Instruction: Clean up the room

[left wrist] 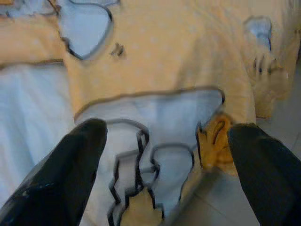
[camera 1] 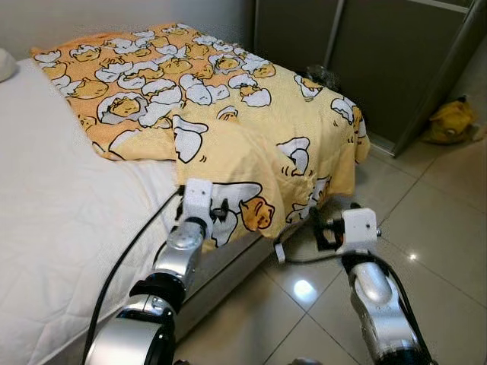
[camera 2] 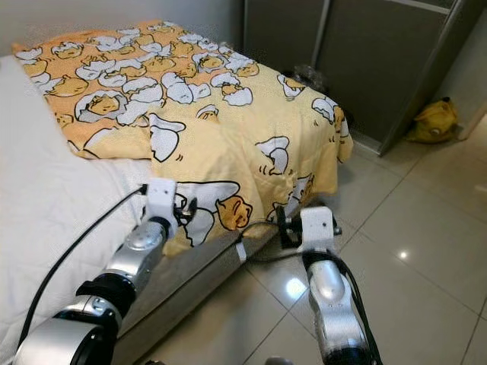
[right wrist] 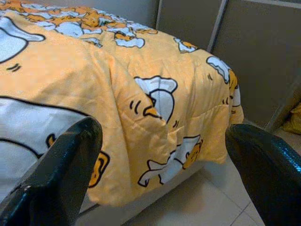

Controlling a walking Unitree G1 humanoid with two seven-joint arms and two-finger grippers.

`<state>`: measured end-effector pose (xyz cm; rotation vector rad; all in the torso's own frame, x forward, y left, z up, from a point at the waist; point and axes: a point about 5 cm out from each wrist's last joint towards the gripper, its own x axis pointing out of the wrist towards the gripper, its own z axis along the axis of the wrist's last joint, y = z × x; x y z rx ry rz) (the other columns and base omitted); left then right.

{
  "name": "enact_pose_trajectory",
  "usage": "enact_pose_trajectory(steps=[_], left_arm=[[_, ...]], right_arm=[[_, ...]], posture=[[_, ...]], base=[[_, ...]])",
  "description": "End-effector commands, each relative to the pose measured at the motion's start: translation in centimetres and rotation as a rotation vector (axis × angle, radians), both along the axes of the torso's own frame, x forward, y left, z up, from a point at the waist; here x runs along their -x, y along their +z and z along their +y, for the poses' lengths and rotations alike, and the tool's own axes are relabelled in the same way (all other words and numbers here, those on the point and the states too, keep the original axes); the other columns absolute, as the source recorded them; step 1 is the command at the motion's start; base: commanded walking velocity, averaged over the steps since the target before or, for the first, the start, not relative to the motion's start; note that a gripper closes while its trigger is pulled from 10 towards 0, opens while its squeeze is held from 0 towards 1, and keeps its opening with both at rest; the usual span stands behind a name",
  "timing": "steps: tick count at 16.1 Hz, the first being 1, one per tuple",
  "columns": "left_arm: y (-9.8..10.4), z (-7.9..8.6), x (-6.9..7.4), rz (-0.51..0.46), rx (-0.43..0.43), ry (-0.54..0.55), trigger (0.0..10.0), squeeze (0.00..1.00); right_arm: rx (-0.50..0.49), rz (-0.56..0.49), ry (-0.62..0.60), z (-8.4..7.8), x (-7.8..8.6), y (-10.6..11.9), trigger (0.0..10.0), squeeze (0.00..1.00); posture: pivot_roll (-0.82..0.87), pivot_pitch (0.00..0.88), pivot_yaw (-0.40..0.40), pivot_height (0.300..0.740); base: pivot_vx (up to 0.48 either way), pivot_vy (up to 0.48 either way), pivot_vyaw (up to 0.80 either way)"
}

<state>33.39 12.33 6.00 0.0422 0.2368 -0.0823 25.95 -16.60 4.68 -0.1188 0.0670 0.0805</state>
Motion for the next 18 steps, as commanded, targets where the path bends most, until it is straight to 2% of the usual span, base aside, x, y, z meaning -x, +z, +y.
enact_pose_trajectory(steps=[1, 2, 3, 4, 5, 7, 8, 9, 11, 13, 18], left_arm=[[3.2, 0.1, 0.5, -0.23, -0.018, -0.035, 10.0, 0.0], [4.9, -0.1, 2.8, -0.362, 0.004, -0.075, 10.0, 0.0], [5.5, 0.5, 4.2, -0.377, 0.055, -0.002, 10.0, 0.0], [5.5, 0.8, 5.0, -0.37, 0.055, 0.035, 10.0, 0.0], [5.2, 1.1, 5.3, -0.365, 0.015, 0.044, 10.0, 0.0], [4.9, 1.9, 5.7, -0.344, 0.004, 0.04, 10.0, 0.0], [5.4, 1.7, 5.9, -0.35, 0.064, -0.001, 10.0, 0.0], [5.8, 1.7, 5.6, -0.335, 0.092, 0.015, 10.0, 0.0], [5.8, 2.2, 4.8, -0.291, 0.118, 0.085, 10.0, 0.0], [5.6, 2.3, 4.7, -0.268, 0.126, 0.102, 10.0, 0.0], [4.3, 3.0, 4.4, -0.161, 0.178, 0.17, 10.0, 0.0]], right_arm=[[0.025, -0.061, 0.002, -0.5, 0.4, 1.3, 10.0, 0.0], [0.081, -0.145, 0.025, -0.9, 1.7, 2.8, 10.0, 0.0], [0.096, -0.199, 0.008, -1.5, 2.9, 3.9, 10.0, 0.0], [0.085, -0.205, -0.022, -1.9, 3.8, 4.4, 10.0, 0.0], [0.064, -0.183, -0.061, -2.3, 4.8, 4.3, 10.0, 0.0], [0.05, -0.135, -0.103, -2.9, 5.6, 3.8, 10.0, 0.0], [0.053, -0.118, -0.104, -3.0, 5.4, 3.4, 10.0, 0.0], [0.053, -0.111, -0.096, -2.7, 4.9, 3.4, 10.0, 0.0], [0.042, -0.108, -0.07, -1.9, 3.7, 3.7, 10.0, 0.0], [0.044, -0.104, -0.053, -1.6, 3.3, 3.6, 10.0, 0.0], [0.036, -0.081, -0.053, -1.7, 2.1, 3.2, 10.0, 0.0]], posture=[[-0.26, 0.0, 0.049, 0.74], [-0.27, 0.0, 0.06, 0.74], [-0.26, 0.0, 0.058, 0.74], [-0.27, 0.0, 0.058, 0.74], [-0.26, 0.0, 0.051, 0.74], [-0.26, 0.0, 0.046, 0.74], [-0.25, 0.0, 0.045, 0.74], [-0.25, 0.0, 0.042, 0.74], [-0.25, 0.0, 0.046, 0.74], [-0.25, 0.0, 0.046, 0.74], [-0.24, 0.0, 0.038, 0.74]], base=[[0.0, 0.0, 0.0], [0.0, 0.0, 0.0], [0.0, 0.0, 0.0], [0.0, 0.0, 0.0], [0.0, 0.0, 0.0], [0.0, 0.0, 0.0], [0.0, 0.0, 0.0], [0.439, 0.0, 0.0], [0.442, 0.0, 0.0], [0.442, 0.0, 0.0], [0.442, 0.0, 0.0]])
